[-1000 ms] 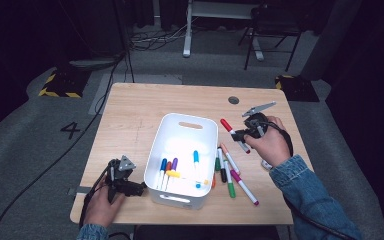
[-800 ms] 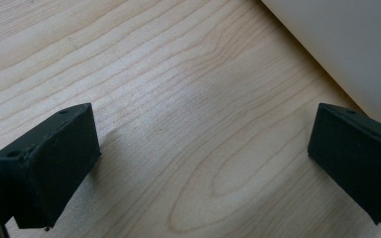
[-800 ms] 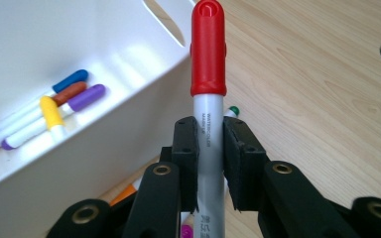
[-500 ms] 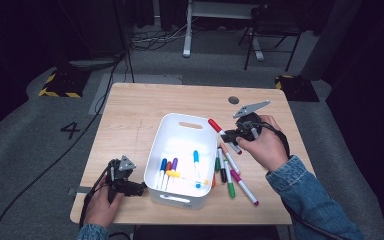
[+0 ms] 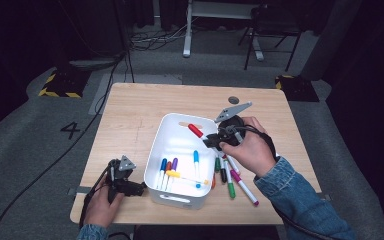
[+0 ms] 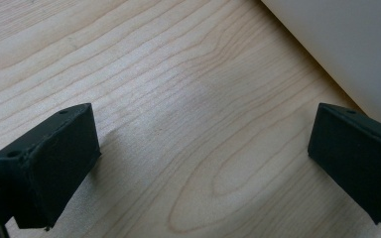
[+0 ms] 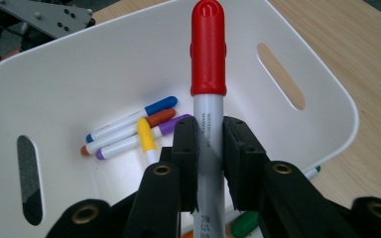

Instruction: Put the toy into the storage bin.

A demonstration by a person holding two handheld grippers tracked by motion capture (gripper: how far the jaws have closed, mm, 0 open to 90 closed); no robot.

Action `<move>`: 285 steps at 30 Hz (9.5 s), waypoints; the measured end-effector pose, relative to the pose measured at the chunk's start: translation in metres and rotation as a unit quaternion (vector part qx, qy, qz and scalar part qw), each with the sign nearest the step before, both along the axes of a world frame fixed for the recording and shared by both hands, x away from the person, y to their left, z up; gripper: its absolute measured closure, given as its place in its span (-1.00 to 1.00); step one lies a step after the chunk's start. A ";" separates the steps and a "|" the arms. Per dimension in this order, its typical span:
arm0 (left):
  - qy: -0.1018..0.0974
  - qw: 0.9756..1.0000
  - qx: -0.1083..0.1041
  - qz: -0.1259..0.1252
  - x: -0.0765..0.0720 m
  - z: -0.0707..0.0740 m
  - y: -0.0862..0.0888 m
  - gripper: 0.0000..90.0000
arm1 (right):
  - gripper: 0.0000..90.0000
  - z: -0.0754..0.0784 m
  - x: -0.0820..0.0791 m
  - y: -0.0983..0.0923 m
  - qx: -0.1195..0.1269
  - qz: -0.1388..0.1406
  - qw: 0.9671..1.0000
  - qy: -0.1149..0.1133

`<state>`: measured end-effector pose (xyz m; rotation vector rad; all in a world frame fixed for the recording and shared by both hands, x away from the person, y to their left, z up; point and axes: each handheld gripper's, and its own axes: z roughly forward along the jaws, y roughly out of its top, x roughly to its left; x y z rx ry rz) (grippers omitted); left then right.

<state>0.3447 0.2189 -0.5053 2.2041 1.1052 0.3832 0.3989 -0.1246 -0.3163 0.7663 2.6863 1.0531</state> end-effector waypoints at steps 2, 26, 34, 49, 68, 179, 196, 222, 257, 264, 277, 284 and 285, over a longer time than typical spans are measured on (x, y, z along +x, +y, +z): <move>0.000 1.000 0.000 0.000 0.000 0.000 0.000 -1.00 | 0.71 0.001 -0.002 0.005 0.001 0.005 1.000 0.001; 0.000 1.000 0.000 0.000 0.000 0.000 0.000 -1.00 | 0.71 -0.020 -0.010 0.035 -0.019 0.042 0.999 0.013; 0.000 1.000 0.000 0.000 0.000 0.000 0.000 -1.00 | 0.71 -0.035 -0.016 0.045 -0.049 0.061 0.997 0.012; 0.000 1.000 0.000 0.000 0.000 0.000 0.000 -1.00 | 0.71 -0.056 -0.024 0.062 -0.100 0.103 0.990 0.012; 0.000 1.000 0.000 0.000 0.000 0.000 0.000 -1.00 | 0.28 -0.039 -0.023 0.043 -0.041 0.059 0.997 0.000; 0.005 1.000 -0.003 0.007 -0.001 0.000 -0.001 -1.00 | 0.71 -0.081 0.044 -0.088 -0.037 -0.135 0.988 0.057; 0.003 1.000 -0.001 0.006 -0.001 0.000 -0.001 -1.00 | 0.71 -0.038 0.020 -0.087 -0.012 -0.106 0.994 0.029; -0.004 1.000 0.002 -0.001 -0.004 0.000 0.003 -1.00 | 0.71 0.001 -0.004 -0.024 0.003 -0.019 1.000 0.007; -0.003 1.000 0.001 -0.003 -0.004 0.000 0.003 -1.00 | 0.71 -0.017 -0.018 0.039 -0.022 0.049 0.998 0.017; -0.002 1.000 0.001 -0.003 -0.004 0.000 0.003 -1.00 | 0.71 -0.026 -0.021 0.044 -0.039 0.058 0.997 0.021; -0.001 1.000 0.000 -0.003 -0.004 0.000 0.003 -1.00 | 0.71 -0.045 -0.023 0.058 -0.083 0.092 0.992 0.012; -0.003 1.000 0.001 -0.001 -0.004 0.000 0.003 -1.00 | 0.71 -0.053 -0.026 0.063 -0.102 0.103 0.989 0.011; -0.003 1.000 0.003 -0.002 -0.004 0.000 0.003 -1.00 | 0.71 -0.053 -0.026 0.064 -0.104 0.104 0.989 0.009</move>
